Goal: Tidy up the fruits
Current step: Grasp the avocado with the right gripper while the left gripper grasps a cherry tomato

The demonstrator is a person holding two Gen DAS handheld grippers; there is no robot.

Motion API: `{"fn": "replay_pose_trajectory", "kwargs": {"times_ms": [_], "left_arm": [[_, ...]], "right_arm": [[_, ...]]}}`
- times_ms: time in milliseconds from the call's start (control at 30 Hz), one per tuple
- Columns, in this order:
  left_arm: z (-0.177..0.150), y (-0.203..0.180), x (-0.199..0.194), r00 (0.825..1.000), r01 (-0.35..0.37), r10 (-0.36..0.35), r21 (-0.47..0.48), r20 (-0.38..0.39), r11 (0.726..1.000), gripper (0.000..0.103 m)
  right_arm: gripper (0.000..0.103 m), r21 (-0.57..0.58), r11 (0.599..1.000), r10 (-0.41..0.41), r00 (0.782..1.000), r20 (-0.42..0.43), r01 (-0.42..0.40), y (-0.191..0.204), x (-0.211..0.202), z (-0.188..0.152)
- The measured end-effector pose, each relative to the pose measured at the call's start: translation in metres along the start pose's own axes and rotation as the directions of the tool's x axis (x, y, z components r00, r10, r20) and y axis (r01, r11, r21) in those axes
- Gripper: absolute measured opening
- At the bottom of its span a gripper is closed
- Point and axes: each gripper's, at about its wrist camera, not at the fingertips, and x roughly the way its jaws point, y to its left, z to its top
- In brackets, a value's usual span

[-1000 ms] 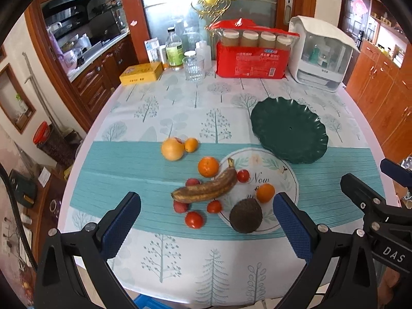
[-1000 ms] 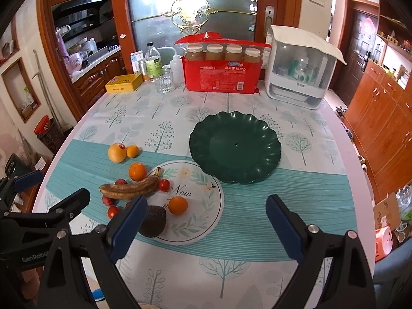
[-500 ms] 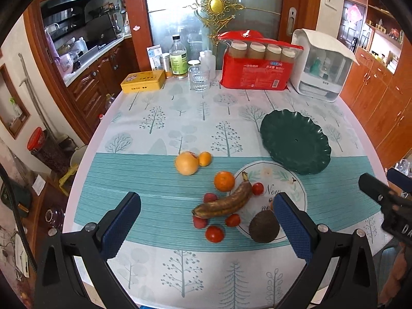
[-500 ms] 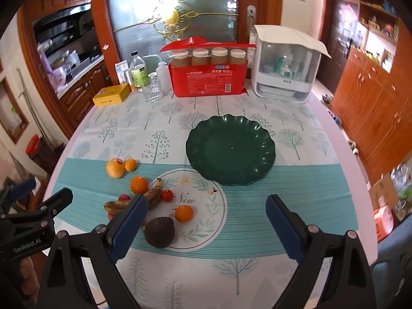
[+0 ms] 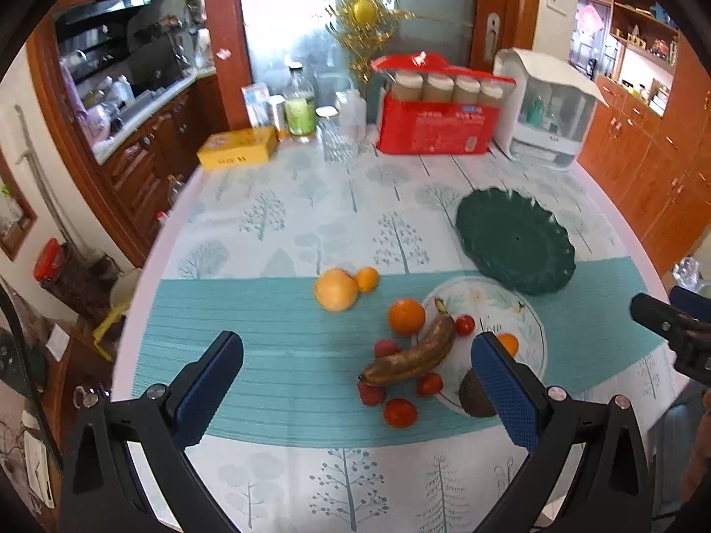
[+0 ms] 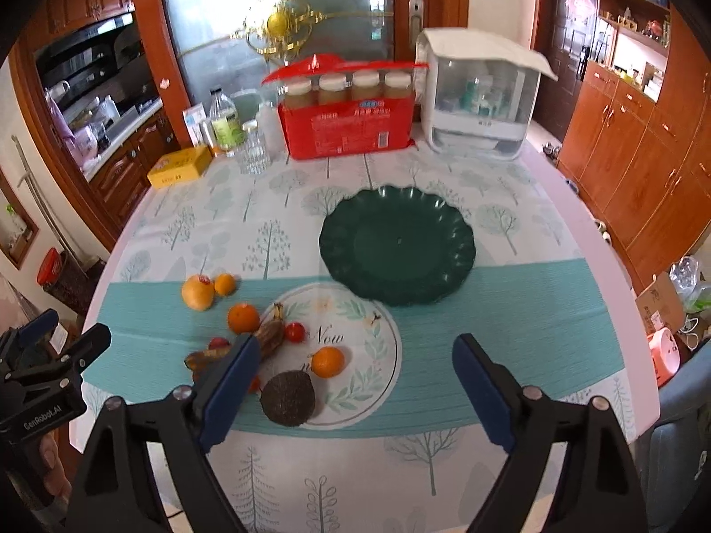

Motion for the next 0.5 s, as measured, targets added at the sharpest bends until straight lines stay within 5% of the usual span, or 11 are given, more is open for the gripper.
{"fn": "replay_pose_trajectory", "kwargs": {"times_ms": [233, 500], "left_arm": [[-0.021, 0.009, 0.036, 0.995, 0.046, -0.048, -0.019, -0.083, 0.999, 0.102], [-0.061, 0.016, 0.082, 0.974, 0.053, -0.071, -0.091, -0.215, 0.994, 0.098]], "right_arm": [[0.074, -0.015, 1.0, -0.012, 0.992, -0.125, 0.01, 0.001, 0.04, -0.016], [0.074, -0.048, 0.997, 0.052, 0.965, -0.257, -0.067, 0.007, 0.089, -0.036]]}}
